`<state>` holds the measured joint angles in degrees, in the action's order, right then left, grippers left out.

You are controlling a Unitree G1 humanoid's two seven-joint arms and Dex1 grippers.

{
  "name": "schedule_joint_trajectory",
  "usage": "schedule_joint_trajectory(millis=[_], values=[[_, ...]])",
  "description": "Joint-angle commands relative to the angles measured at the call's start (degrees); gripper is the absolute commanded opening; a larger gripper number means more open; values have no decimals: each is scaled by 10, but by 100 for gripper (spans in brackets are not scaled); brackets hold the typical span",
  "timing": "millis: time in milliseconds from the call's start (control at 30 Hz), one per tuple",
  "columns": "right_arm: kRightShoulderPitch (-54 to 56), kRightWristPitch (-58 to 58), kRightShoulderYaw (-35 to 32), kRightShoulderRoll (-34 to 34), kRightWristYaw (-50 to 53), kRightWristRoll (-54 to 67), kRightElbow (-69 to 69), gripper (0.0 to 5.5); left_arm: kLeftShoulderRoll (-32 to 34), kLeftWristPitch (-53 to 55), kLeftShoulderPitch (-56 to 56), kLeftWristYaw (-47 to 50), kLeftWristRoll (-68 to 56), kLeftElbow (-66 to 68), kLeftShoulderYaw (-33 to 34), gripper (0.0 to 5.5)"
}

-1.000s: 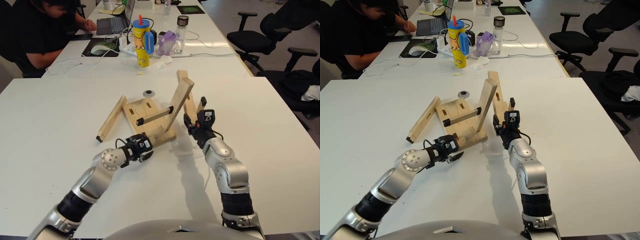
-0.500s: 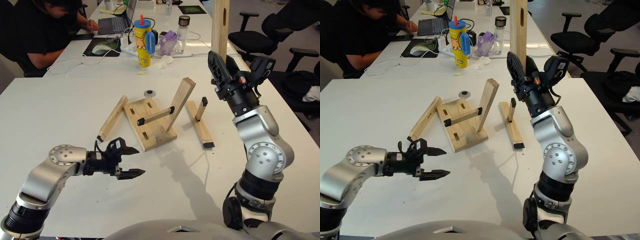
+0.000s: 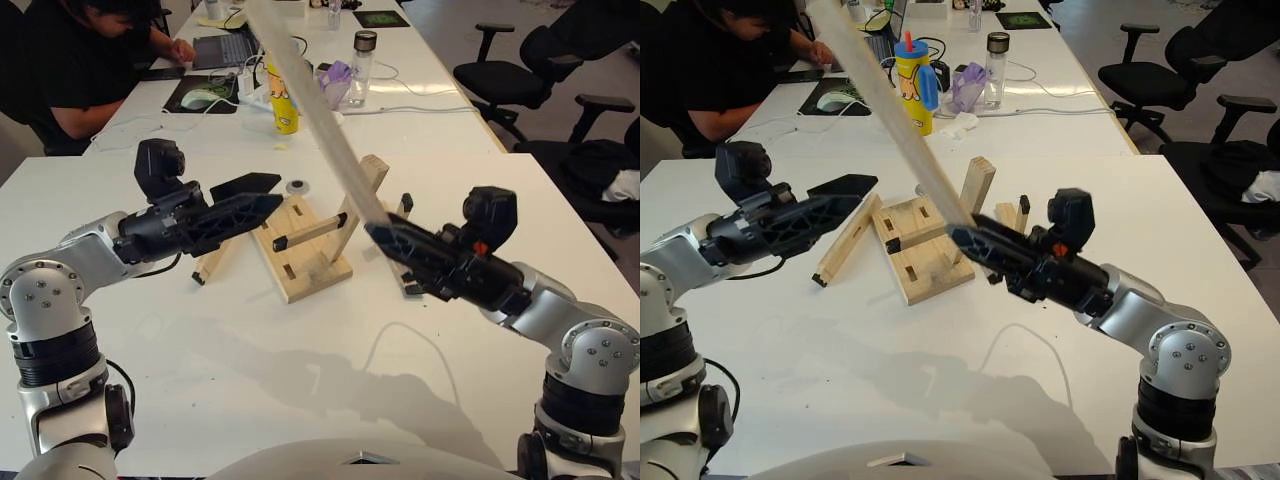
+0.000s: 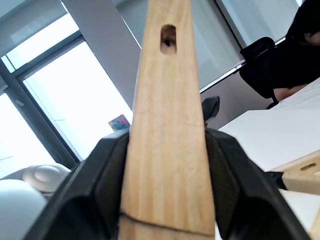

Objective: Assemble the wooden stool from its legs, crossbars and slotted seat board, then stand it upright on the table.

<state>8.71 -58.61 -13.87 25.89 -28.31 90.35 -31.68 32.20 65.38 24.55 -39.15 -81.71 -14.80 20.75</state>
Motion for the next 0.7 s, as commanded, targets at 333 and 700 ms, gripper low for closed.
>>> schedule_joint_trajectory(millis=[333, 700], values=[[-18, 13, 59, 61, -63, -35, -14, 204, 47, 5, 24, 63, -134, -2, -18, 474], [-27, 24, 83, 77, -70, -47, -23, 204, 87, 10, 15, 50, -149, 7, -36, 310]])
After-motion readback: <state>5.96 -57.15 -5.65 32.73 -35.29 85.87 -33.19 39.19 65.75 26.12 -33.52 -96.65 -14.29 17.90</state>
